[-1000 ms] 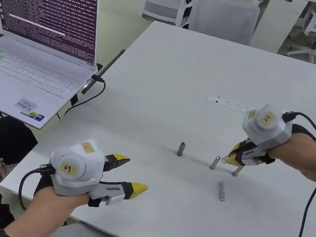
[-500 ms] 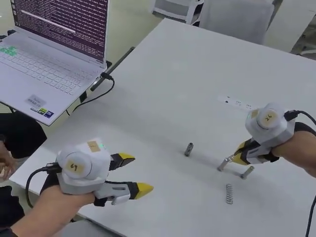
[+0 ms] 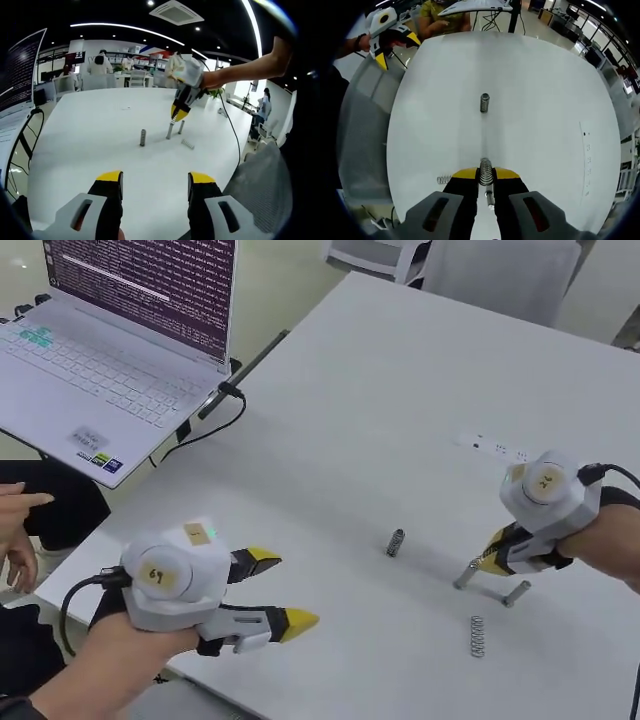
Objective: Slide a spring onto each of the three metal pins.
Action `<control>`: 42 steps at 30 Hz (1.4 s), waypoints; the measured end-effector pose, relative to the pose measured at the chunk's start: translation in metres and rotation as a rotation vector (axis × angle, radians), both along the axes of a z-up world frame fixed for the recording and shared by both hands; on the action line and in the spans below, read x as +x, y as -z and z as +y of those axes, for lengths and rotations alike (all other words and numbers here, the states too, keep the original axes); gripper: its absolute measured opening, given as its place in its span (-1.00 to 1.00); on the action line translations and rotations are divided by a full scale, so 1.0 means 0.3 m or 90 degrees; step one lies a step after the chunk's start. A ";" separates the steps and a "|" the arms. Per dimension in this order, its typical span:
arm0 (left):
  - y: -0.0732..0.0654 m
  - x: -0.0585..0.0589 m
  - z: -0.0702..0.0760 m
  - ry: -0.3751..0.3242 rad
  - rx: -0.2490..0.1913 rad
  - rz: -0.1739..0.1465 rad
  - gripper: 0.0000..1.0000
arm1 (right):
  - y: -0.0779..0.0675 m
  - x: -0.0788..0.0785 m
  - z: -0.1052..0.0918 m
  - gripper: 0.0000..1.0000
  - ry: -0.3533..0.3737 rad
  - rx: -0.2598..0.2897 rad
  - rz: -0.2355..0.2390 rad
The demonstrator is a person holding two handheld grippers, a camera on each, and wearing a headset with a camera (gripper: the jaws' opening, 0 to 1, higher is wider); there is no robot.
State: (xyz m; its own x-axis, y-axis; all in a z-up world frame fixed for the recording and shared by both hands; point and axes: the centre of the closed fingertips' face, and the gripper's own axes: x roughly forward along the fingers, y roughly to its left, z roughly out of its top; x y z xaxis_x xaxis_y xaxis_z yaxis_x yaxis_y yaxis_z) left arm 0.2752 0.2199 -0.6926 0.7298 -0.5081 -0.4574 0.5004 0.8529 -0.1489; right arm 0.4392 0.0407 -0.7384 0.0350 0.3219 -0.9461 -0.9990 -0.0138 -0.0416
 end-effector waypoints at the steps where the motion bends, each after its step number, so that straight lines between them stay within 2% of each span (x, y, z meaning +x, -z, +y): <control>1: 0.001 0.000 0.000 0.000 0.000 0.000 -0.06 | 0.002 0.001 0.000 -0.84 -0.001 -0.001 0.000; 20: -0.004 0.000 0.004 -0.006 -0.005 -0.002 -0.07 | 0.030 -0.008 0.000 -0.83 -0.036 -0.034 -0.007; 37: -0.003 -0.004 0.000 -0.001 -0.004 -0.002 -0.07 | 0.031 -0.019 0.004 -0.83 -0.036 -0.039 -0.003; 42: 0.000 -0.004 0.001 0.000 -0.004 -0.001 -0.08 | 0.036 -0.018 -0.002 -0.83 -0.056 -0.057 -0.009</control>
State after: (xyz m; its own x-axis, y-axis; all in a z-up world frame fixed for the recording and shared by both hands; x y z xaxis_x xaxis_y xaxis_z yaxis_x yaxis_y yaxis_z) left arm 0.2740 0.2200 -0.6927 0.7310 -0.5104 -0.4529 0.5005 0.8522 -0.1525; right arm 0.4337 0.0400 -0.7491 0.0231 0.2378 -0.9710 -0.9931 -0.1062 -0.0497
